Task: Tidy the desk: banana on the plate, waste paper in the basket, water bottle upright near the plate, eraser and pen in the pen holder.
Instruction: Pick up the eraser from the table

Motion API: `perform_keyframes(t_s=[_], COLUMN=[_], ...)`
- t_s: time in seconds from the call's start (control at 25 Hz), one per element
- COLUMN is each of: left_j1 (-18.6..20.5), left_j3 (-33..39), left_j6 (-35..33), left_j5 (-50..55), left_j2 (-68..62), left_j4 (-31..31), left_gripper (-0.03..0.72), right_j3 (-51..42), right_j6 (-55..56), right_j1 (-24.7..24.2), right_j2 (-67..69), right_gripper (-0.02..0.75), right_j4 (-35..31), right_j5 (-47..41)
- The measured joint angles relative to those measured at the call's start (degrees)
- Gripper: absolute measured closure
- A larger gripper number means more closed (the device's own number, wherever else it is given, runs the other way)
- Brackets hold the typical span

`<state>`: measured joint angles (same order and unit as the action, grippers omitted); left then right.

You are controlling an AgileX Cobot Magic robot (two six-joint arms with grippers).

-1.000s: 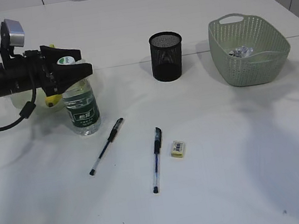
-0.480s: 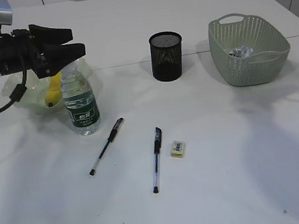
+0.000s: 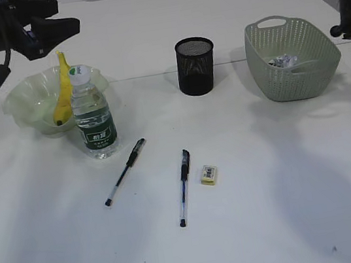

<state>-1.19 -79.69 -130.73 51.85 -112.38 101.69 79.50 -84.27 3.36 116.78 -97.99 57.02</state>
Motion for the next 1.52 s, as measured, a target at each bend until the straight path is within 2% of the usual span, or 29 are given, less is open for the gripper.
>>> perform_keyframes(t_s=[0.28,0.52,0.72,1.0,1.12,1.36,1.52], left_j1=[0.1,0.4,0.4,0.4,0.6,3.0,4.1], left_j3=[0.1,0.1,0.2,0.2,0.2,0.3,0.3], left_j6=[0.0,0.6,6.0,7.7,10.5,19.3,20.9], left_j5=[-8.1,-11.6,-14.6,-16.8,-17.1,-21.3,-30.3], left_j2=[5.9,8.5,10.8,12.9,13.6,17.1,21.0], left_j4=[0.0,0.0,0.0,0.1,0.1,0.1,0.4], left_gripper=[0.188,0.191,0.192,0.192,0.192,0.192,0.192], right_j3=[1.8,3.9,4.0,4.0,4.0,3.8,2.6], right_j6=[-6.0,-14.5,-19.5,-23.1,-23.6,-27.0,-28.5], right_j1=[5.2,7.5,9.8,14.0,16.3,23.6,28.0], right_j2=[-3.4,-5.5,-7.7,-12.5,-14.2,-16.6,-18.3], right_gripper=[0.21,0.21,0.21,0.21,0.21,0.21,0.21], right_j4=[-0.7,-8.0,-9.5,-9.6,-9.6,-9.6,-9.6], right_j5=[-6.6,-10.3,-13.2,-16.5,-16.6,-16.5,-16.3])
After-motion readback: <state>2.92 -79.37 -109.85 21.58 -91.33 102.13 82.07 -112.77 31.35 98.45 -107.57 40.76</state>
